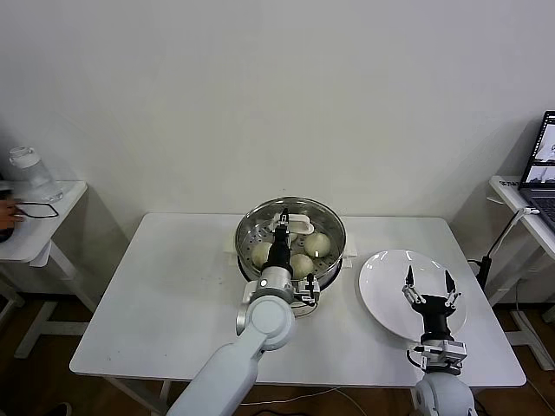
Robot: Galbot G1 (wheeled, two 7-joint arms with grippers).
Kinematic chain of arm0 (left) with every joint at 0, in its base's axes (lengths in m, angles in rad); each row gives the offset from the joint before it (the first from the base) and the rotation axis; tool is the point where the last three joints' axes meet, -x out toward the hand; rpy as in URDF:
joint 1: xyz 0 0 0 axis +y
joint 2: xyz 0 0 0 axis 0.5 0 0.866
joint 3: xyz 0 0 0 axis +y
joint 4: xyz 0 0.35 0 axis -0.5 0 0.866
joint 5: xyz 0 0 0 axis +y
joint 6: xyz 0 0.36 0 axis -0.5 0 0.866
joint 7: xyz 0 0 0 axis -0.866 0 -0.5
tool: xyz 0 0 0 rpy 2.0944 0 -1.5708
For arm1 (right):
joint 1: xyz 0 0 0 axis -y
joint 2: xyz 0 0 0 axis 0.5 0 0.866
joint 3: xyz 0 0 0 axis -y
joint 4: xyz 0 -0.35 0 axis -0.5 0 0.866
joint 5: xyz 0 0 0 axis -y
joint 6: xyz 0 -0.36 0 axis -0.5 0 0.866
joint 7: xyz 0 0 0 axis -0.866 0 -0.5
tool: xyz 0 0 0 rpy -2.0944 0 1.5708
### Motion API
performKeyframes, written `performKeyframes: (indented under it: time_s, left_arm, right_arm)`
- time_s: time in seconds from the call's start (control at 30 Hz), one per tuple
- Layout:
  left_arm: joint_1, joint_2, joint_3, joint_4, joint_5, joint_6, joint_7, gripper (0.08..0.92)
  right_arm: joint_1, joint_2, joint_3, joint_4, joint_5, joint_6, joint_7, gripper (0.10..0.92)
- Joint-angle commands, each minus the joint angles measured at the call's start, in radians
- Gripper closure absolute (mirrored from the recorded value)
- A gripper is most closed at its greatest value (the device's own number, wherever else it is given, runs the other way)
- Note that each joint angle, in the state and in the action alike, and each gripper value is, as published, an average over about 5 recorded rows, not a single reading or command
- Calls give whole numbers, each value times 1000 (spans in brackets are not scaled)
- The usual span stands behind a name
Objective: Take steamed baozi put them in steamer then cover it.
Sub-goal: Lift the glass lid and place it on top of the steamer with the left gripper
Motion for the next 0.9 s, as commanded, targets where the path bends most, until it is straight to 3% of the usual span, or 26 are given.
performKeyframes:
  time_s: [0.03, 0.9]
  left_arm:
    - [-3, -8, 0, 31, -7, -2, -16, 808]
    - [3, -16, -17, 60, 21, -32, -19, 808]
  right_arm:
    - [0, 0, 0, 0, -2, 2, -1, 203]
    - [2, -1, 1, -1, -2, 6, -2, 203]
